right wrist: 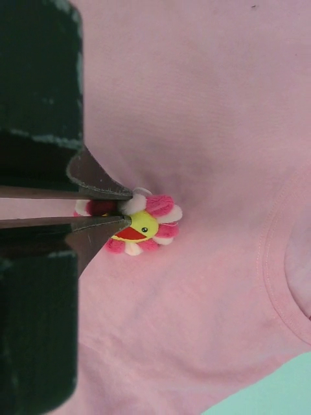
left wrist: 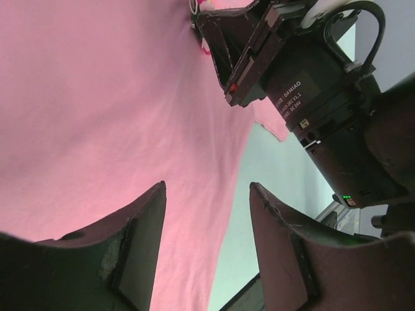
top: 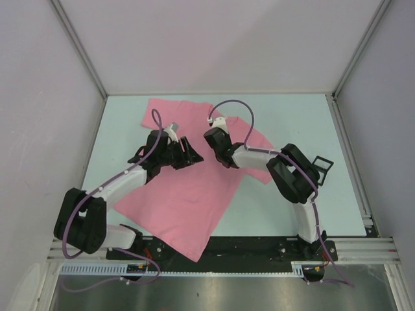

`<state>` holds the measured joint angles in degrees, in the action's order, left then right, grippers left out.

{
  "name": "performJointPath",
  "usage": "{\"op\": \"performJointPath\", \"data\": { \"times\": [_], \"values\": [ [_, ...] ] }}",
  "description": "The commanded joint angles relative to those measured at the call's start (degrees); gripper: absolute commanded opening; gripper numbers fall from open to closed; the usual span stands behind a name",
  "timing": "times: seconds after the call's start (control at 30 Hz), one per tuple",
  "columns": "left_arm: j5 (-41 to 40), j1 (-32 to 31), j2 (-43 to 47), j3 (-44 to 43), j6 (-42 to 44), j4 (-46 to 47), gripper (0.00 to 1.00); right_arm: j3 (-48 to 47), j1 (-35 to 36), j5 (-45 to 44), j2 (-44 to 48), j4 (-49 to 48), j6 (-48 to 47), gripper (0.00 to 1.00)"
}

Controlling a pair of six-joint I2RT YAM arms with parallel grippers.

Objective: Remove the brooch from the garment

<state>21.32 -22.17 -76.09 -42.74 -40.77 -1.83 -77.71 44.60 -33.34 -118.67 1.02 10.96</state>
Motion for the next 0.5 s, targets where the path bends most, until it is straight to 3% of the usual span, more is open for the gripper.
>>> {"op": "performJointPath", "data": {
  "times": [0.0, 0.23, 0.47],
  "values": [
    [0.74, -1.47, -2.47, -4.28, -1.41, 1.56, 0.58, 0.19, -1.00, 2.93, 2.04, 2.68, 4.42, 0.10],
    [2.67, -2.00, -8.19, -7.00, -2.90, 3.76, 0.53, 4.93, -3.20, 8.29, 5.29, 0.66, 7.05, 0.07],
    [3.46, -3.75, -13.90, -8.67, -4.84, 6.83, 0.50, 11.79, -6.18, 12.42, 9.77, -3.21, 10.04, 0.10]
  ]
}}
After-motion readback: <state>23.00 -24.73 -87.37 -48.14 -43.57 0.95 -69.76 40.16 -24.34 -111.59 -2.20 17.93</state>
